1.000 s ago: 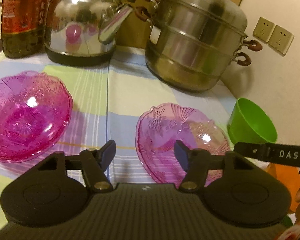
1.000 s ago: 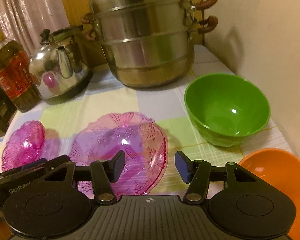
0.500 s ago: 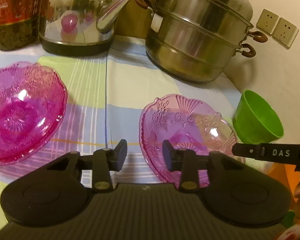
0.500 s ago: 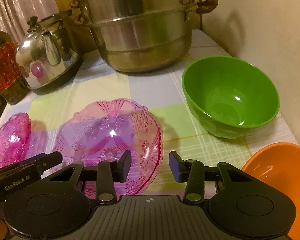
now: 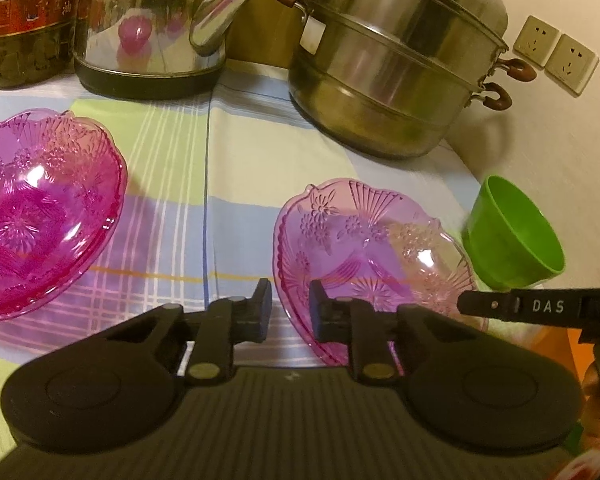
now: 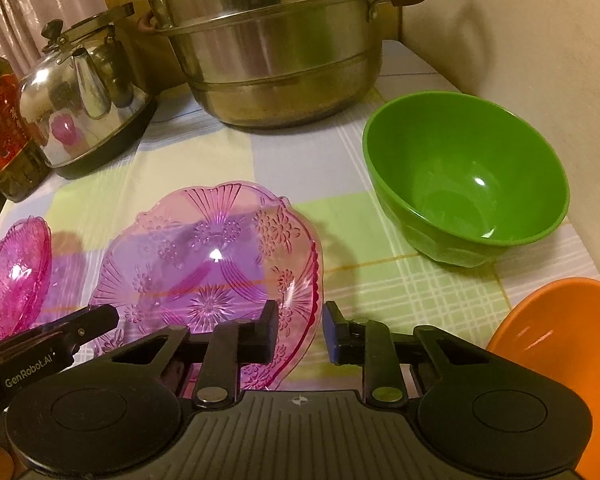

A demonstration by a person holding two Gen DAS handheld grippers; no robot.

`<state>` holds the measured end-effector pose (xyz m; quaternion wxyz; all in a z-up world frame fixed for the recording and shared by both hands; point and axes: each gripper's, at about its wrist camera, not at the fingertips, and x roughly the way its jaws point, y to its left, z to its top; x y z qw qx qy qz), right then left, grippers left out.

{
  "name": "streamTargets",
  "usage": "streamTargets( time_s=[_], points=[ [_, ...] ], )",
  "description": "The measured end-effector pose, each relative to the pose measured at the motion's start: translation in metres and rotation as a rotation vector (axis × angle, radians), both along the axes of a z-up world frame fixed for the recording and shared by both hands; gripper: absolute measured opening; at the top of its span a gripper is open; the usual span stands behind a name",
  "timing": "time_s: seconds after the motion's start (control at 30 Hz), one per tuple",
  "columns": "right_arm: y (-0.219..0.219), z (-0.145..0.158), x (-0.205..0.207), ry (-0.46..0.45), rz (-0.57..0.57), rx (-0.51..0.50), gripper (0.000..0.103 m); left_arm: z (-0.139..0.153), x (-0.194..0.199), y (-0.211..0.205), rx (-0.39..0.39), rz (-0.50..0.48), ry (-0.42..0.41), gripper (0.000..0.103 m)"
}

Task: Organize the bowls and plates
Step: 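Lift the pink dish with both grippers and carry it toward the stacked pink dishes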

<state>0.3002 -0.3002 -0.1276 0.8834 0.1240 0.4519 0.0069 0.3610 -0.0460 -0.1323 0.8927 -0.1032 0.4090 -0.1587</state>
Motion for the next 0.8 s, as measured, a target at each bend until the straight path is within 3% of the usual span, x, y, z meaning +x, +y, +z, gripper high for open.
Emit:
streamTargets(
  time_s=[0.33,0.8],
  points=[
    [0.0007,-0.0057,0.0023,0.025,-0.001,0.01,0.014,-0.001,0.0058,0.0036,-0.01,0.009,0.014,0.013],
    [0.0021,0.0016,-0.0019,0.001,0.01,-0.014,0.013,0.0036,0.0025,0.0008,0.002,0.002,0.0,0.013]
  ],
)
